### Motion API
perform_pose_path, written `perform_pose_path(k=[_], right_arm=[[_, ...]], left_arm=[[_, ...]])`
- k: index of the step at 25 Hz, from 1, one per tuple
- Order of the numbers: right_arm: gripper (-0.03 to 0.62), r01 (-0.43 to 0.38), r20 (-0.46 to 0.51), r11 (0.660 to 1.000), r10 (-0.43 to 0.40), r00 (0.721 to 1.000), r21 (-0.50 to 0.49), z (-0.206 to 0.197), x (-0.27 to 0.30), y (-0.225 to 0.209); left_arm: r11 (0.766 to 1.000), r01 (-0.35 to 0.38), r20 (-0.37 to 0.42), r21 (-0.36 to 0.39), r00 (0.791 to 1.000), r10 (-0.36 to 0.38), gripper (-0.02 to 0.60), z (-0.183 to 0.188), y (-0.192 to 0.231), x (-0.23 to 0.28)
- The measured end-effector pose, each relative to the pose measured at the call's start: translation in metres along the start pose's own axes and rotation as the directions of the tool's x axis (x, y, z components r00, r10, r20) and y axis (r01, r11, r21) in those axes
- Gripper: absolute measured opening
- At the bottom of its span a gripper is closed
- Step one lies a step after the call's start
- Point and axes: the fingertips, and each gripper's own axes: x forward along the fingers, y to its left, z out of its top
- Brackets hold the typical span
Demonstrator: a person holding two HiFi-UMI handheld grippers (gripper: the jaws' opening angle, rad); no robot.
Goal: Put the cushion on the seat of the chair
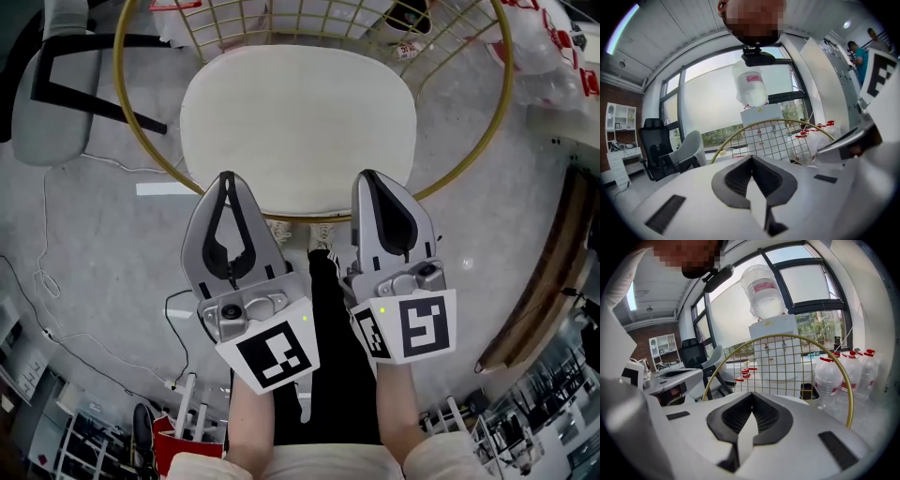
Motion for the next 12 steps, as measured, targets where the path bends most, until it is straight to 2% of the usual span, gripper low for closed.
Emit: perform_pose_path(k=[7, 12], right_arm=[[0.017, 0.019, -0.024, 1.0, -0.02, 1.0, -0.013, -0.013, 0.002, -0.003], [0.017, 0.029, -0.015, 0.999, -0.029, 0.999, -0.038, -0.009, 0.002, -0.005]], left_arm=[[0.997, 0.074, -0.024, -0.004, 0.997, -0.074, 0.014, -0.008, -0.016, -0.001], [0.995, 0.086, -0.023, -0.053, 0.996, -0.087, 0.014, -0.003, -0.015, 0.005]])
